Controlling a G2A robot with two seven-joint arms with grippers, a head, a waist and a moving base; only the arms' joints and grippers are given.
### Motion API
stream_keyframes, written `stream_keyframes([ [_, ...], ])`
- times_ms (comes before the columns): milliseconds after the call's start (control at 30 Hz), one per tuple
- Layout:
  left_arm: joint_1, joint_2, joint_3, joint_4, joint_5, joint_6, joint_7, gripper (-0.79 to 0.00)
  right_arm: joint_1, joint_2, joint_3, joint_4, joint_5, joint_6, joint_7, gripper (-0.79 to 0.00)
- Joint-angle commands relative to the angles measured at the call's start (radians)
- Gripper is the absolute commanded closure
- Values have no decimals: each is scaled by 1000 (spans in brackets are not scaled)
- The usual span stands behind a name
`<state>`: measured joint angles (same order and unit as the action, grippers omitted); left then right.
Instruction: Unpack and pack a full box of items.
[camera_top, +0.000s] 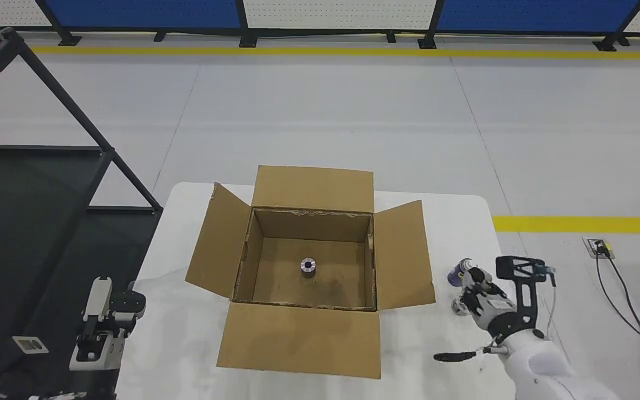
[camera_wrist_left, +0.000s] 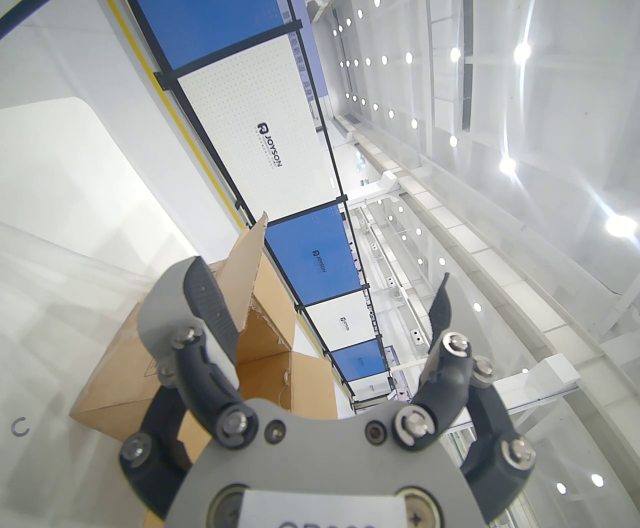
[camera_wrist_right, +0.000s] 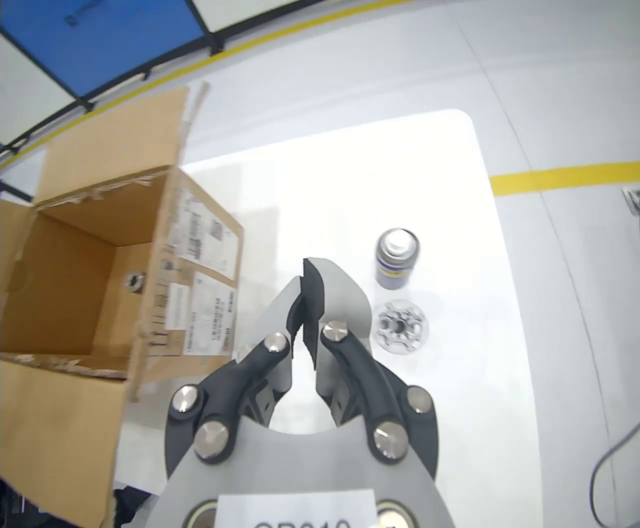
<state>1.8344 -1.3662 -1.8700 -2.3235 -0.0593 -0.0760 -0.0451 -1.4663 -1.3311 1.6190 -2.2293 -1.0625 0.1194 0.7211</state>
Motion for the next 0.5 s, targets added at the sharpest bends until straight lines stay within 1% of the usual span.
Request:
stream_keyframes([
  [0, 0, 0, 0, 0, 0, 0, 0, -785, 5, 1, -19, -25, 12, -47, -21, 0],
  [33, 0, 0, 0, 0, 0, 0, 0, -785, 12, 2, -34, -33, 17, -78, -29, 0],
  [100, 0, 0, 0, 0, 0, 0, 0, -785, 33, 3, -66, -50, 1, -101, -42, 0],
  [233, 0, 0, 0, 0, 0, 0, 0, -785, 103, 3, -169, -56, -10, -175, -42, 0],
  [367, -4, 0, 0, 3, -8, 0, -2, -785, 247, -1, -301, 4, -23, -224, 60, 0],
  [433, -9, 0, -16, 9, -24, -2, 1, -785, 343, -7, -367, 66, -18, -223, 117, 0],
  [467, -10, 0, -25, 12, -35, -2, 5, -785, 396, -11, -403, 106, -21, -214, 152, -18],
])
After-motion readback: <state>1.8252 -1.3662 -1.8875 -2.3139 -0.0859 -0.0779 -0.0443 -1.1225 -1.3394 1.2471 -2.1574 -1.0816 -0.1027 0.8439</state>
